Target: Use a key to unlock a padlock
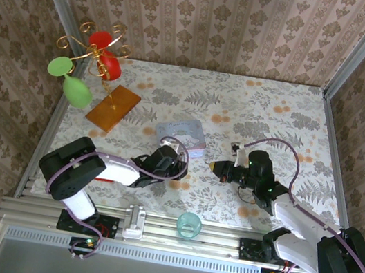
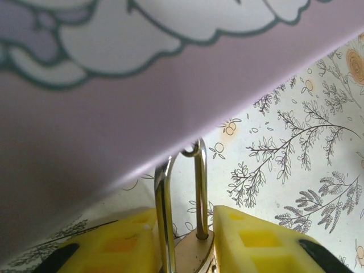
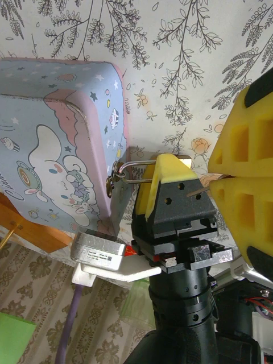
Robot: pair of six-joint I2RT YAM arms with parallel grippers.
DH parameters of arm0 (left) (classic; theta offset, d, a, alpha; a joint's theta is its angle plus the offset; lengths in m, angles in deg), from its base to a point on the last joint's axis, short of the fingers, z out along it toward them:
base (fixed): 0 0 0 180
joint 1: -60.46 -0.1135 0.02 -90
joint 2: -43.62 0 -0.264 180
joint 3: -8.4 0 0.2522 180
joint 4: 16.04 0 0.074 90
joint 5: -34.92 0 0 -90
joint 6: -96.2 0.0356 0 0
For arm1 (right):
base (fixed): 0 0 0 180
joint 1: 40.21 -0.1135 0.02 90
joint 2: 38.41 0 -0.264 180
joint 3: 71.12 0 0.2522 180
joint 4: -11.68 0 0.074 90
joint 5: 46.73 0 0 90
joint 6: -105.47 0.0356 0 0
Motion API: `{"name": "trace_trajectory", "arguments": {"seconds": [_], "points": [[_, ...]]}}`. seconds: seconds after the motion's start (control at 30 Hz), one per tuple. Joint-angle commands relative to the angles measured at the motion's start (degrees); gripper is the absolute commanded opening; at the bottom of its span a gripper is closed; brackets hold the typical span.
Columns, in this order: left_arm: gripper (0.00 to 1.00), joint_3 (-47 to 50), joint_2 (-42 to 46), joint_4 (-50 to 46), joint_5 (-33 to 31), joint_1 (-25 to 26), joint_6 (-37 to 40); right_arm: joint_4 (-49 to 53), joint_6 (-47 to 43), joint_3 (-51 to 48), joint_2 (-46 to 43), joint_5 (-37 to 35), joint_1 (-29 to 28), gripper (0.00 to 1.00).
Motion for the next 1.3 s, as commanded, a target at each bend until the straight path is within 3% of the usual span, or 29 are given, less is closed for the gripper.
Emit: {"name": "trace_trajectory", "arguments": {"seconds": [0.0, 0.2, 0.5, 0.93, 1.27], "points": [[0.26, 1.3, 0.4, 1.8, -1.8, 0.8, -1.0, -1.8, -0.1, -0.9, -0.1, -1.0, -0.4, 0.00], [0.26, -0.2, -1.5, 2.6, -0.6, 1.2, -0.7, -2.2, 0.0, -1.2, 0.2, -0.9, -0.3, 0.00], [0.19, -0.6, -1.3, 1.7, -0.5, 1.2, -0.9, -2.2, 0.8, -1.7, 0.0, -1.1, -0.3, 0.00], [0.08, -1.2, 3.6, 1.7, 1.6, -0.7, -5.6, -0.1, 9.2, -1.7, 5.8, -6.3, -3.1, 0.00], [0.04, 1.3, 6.8, 9.3, -2.8, -0.7, -13.5, -23.2, 26.2, -5.8, 19.4, -2.8, -6.4, 0.00]]}}
